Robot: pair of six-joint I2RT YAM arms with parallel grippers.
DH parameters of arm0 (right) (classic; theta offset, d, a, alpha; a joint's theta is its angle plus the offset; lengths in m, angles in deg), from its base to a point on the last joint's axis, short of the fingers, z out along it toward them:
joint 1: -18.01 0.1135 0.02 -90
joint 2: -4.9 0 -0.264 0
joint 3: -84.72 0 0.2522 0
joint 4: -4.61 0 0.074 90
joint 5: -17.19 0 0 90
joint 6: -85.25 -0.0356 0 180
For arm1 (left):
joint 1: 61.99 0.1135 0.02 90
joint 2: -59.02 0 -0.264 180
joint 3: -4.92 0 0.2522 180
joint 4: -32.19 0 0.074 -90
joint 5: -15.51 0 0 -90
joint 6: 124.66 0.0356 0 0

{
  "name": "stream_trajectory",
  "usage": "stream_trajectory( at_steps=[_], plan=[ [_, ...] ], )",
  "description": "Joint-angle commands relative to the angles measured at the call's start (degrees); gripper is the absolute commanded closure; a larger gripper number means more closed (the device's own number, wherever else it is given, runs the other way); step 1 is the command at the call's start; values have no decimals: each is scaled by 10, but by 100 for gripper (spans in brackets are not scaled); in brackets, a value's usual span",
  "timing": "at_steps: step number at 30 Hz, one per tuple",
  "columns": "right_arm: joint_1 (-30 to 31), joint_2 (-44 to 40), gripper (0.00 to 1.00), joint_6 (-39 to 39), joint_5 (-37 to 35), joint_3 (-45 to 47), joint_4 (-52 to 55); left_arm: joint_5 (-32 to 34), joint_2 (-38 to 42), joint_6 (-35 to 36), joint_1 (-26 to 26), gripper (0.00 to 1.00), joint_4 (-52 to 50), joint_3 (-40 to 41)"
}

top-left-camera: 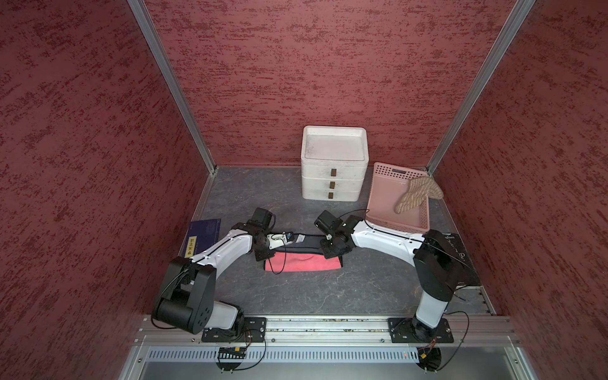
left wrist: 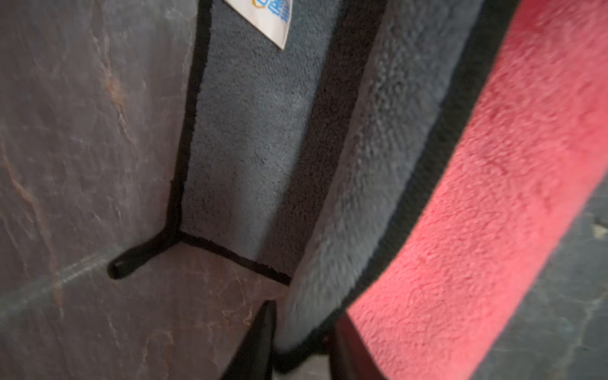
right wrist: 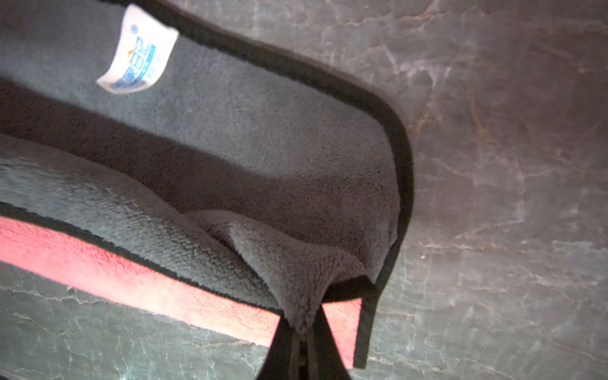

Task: Fold the square dishcloth
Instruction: Fold the cleaning item at the center of the board, then adjust the cleaning item at the center of the board.

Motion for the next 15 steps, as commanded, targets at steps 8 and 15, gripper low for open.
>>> stream_trajectory(
  at_steps=[8, 15],
  plan=[
    [-42, 52, 20, 14, -140, -96, 33, 74, -8, -9, 6, 23, 106, -1],
    [-39, -12, 32, 2, -216, -69, 12, 86, 78, -6, 2, 23, 63, 15]
  ],
)
